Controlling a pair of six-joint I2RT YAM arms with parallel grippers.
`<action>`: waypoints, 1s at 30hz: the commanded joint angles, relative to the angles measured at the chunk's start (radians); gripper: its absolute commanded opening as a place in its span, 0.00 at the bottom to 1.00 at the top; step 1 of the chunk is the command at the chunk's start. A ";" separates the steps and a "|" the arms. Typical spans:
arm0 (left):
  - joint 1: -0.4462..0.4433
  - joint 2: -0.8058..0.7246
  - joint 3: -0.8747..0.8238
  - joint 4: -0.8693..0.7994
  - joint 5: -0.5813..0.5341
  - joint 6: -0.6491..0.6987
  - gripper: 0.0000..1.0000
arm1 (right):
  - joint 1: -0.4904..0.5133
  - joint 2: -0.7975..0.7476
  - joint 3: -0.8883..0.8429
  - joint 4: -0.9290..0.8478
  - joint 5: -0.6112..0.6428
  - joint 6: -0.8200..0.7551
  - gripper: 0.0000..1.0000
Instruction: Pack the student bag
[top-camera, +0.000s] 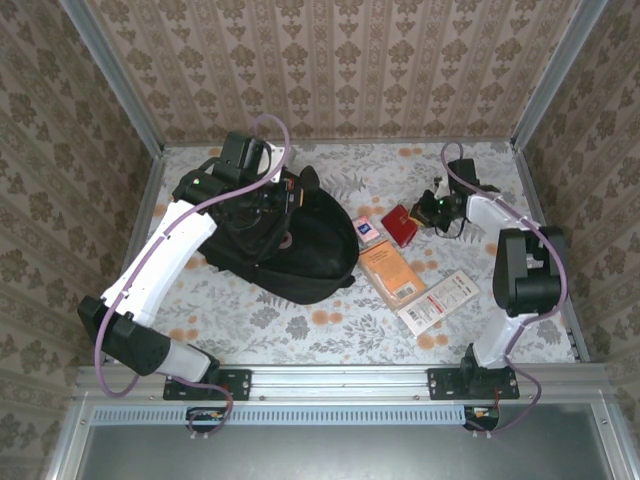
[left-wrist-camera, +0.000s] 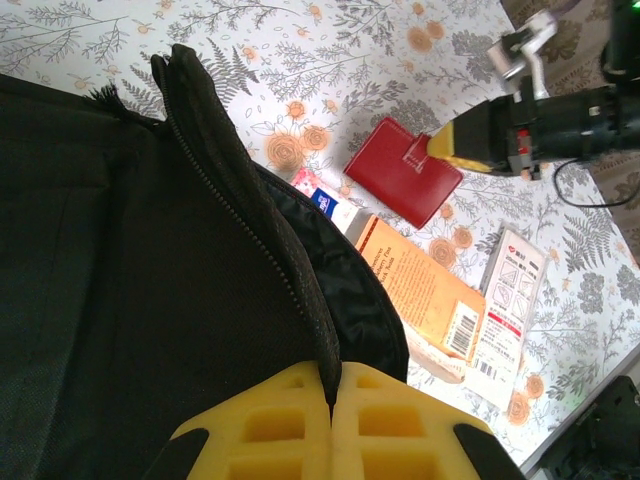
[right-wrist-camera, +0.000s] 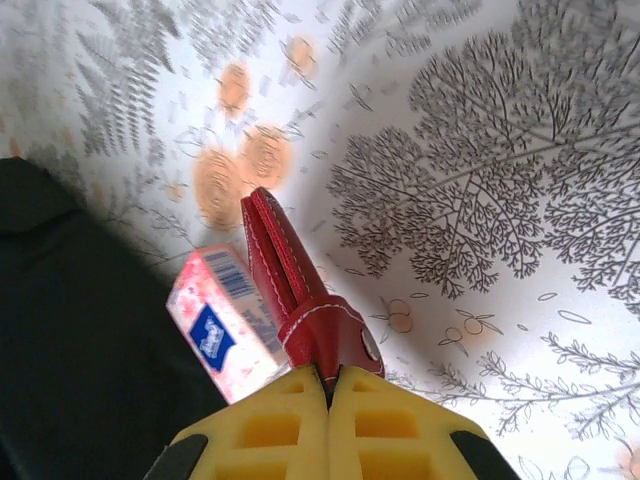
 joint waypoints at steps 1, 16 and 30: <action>0.003 -0.046 0.042 0.025 -0.008 0.006 0.00 | 0.010 -0.105 0.031 -0.049 0.112 -0.019 0.00; 0.040 -0.093 0.082 -0.016 -0.029 0.001 0.00 | 0.222 -0.348 0.106 -0.040 0.025 0.121 0.00; 0.057 -0.094 0.132 -0.002 -0.023 -0.026 0.00 | 0.513 -0.085 0.214 0.082 -0.094 0.351 0.00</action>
